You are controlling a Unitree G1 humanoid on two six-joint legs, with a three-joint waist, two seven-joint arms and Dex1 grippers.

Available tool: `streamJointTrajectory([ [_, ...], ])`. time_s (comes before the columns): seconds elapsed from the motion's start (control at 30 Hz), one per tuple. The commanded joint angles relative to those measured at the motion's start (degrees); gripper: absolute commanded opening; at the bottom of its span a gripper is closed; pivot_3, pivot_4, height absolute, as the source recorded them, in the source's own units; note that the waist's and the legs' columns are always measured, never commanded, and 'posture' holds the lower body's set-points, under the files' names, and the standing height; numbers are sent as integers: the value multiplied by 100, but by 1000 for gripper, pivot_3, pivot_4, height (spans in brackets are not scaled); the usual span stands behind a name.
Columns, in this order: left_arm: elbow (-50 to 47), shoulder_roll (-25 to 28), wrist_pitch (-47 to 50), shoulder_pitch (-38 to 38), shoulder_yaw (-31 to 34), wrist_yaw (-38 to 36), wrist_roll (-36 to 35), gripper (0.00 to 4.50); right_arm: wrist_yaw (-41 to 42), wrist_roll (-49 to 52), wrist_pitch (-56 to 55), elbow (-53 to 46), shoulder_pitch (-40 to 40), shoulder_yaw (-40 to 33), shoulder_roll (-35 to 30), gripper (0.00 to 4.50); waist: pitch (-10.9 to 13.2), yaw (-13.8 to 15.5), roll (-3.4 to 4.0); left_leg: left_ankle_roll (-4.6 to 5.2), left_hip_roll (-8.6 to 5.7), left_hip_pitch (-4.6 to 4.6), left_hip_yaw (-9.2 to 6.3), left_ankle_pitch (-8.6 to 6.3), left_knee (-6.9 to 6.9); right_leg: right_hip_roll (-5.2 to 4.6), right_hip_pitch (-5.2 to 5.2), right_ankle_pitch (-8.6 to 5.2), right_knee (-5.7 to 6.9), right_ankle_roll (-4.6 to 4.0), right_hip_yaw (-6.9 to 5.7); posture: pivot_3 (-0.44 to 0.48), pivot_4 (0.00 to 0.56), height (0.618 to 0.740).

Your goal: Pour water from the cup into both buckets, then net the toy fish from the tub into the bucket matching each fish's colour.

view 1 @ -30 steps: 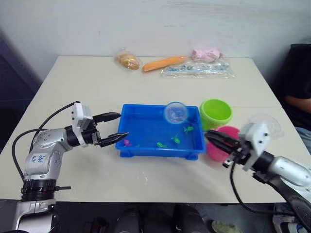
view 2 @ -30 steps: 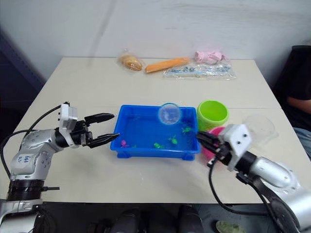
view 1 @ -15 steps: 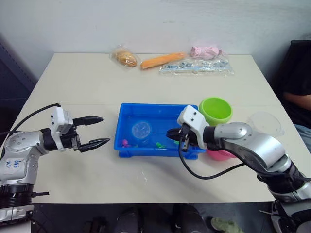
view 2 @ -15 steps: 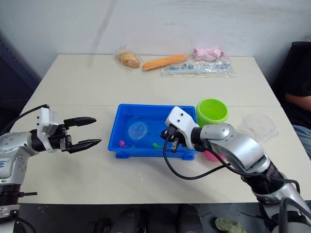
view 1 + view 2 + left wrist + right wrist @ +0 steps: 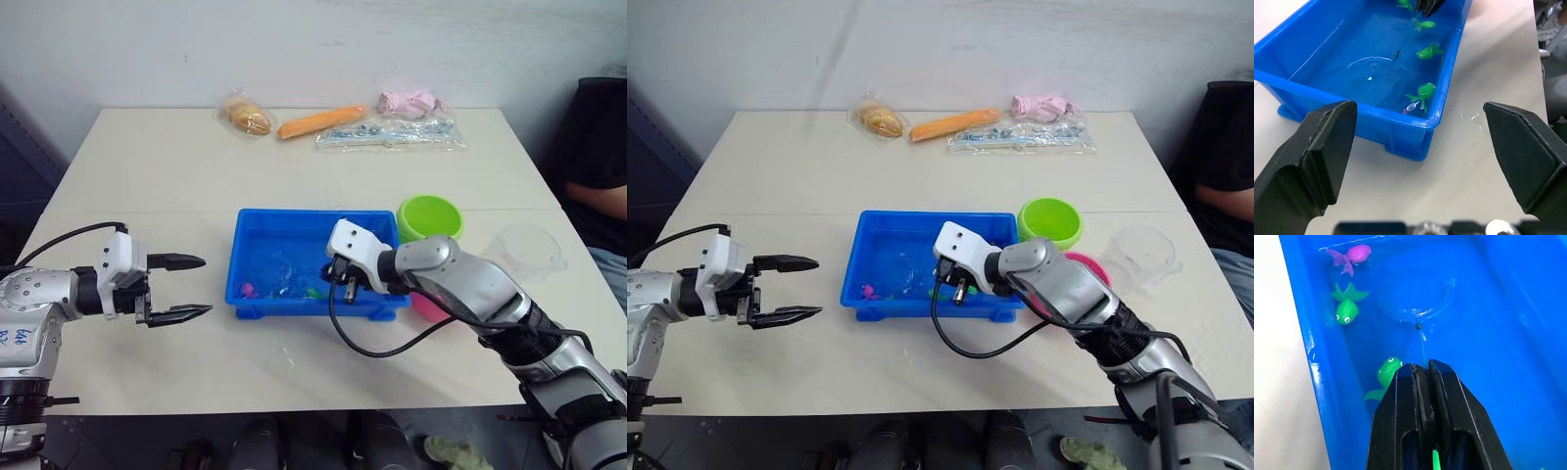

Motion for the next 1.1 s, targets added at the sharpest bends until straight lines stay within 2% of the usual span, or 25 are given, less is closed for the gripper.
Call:
streamJointTrajectory([
  [0.03, -130, 134, -173, -52, -31, -72, 89, 4452, 285, -183, -99, -16, -222, 44, 74, 0, 0, -2, 0, 0, 1, 0, 0, 0, 0, 1, 0, 0, 0, 0, 0, 0, 150, 740],
  [0.67, 139, 543, -540, -1052, -694, -542, 601, 4452, 999, -429, 53, -67, -341, 87, 594, 0, 0, -17, 0, -3, -5, 0, 5, 0, -3, 8, -3, 0, 0, 0, -1, 0, 150, 740],
  [0.87, 112, 490, -371, -1194, -692, -543, 442, 4452, 1009, -71, 321, -220, -221, -375, 832, 0, 0, -18, 0, -6, -5, -1, 8, 0, -3, 13, -5, 0, 0, -1, -1, 0, 150, 740],
  [1.1, 211, 490, -81, -1420, -567, -738, 132, 4452, 1256, 395, 681, -487, -114, -812, 654, 0, 0, -16, -1, -6, -5, -1, 8, 0, -4, 13, -5, 0, 0, 0, 0, 0, 150, 740],
])
